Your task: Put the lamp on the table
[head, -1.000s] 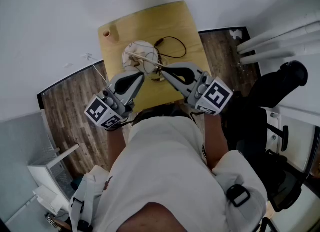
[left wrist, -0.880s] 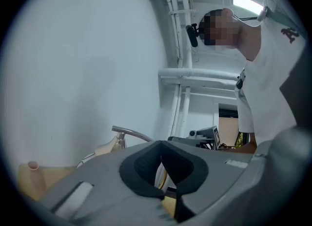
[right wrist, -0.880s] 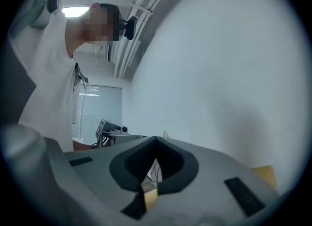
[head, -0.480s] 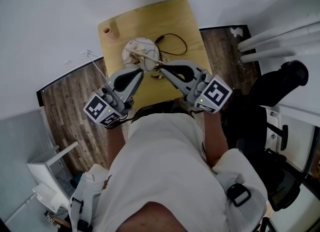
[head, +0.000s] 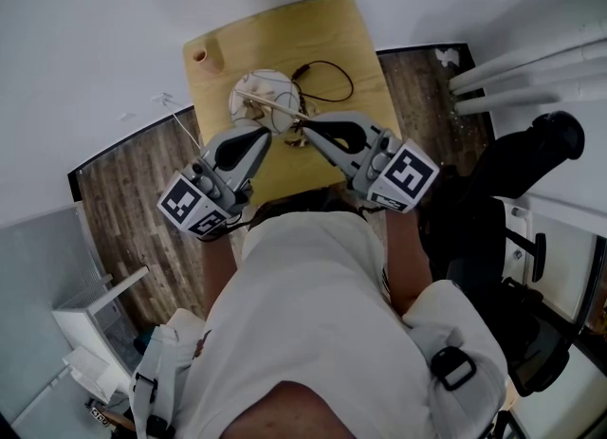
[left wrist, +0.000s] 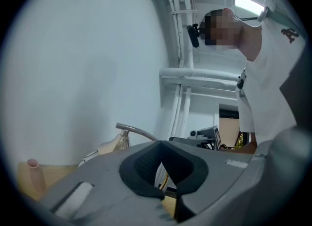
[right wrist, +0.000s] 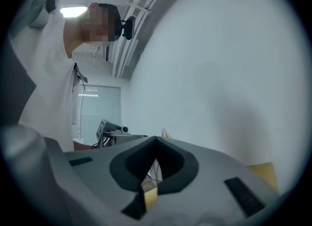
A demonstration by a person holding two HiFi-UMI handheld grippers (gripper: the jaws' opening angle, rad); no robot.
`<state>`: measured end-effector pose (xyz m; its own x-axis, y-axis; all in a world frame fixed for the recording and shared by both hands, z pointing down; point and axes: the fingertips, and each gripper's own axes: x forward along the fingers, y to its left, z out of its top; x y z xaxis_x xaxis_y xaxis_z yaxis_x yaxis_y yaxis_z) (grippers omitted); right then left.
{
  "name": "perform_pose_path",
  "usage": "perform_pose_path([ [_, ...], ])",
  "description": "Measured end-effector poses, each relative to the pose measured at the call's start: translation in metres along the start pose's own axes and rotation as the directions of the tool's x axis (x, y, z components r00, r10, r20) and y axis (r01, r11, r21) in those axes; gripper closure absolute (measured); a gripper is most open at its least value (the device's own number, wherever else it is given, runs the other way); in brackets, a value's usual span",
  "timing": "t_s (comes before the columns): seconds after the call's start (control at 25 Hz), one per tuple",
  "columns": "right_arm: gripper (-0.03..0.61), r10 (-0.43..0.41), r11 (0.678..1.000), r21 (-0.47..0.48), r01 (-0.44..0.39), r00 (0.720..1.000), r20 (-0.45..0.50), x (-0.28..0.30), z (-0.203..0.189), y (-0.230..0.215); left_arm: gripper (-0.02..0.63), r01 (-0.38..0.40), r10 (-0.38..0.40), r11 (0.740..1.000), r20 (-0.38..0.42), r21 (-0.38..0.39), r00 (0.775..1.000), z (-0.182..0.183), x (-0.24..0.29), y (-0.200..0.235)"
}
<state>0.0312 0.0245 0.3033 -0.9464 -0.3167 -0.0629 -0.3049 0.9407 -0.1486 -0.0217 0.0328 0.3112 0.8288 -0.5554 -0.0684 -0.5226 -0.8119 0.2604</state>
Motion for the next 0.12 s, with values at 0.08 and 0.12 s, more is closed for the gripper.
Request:
perform_pose_path([
  [0.08,0.580,0.001,1.000,-0.001,-0.001,1.000,-0.001,0.0005,0.0001,-0.0003,0.614,-0.001,0.001,1.000,0.000,0.000,1.000,0.0003,0.0004,0.0007],
  [0.12,0.580,0.002,1.000,-0.001,-0.002,1.000,-0.001,0.0007,0.0002,-0.0005,0.614,-0.001,0.001,1.000,0.000,0.000,1.000,0.0005,0.0005,0.0009],
])
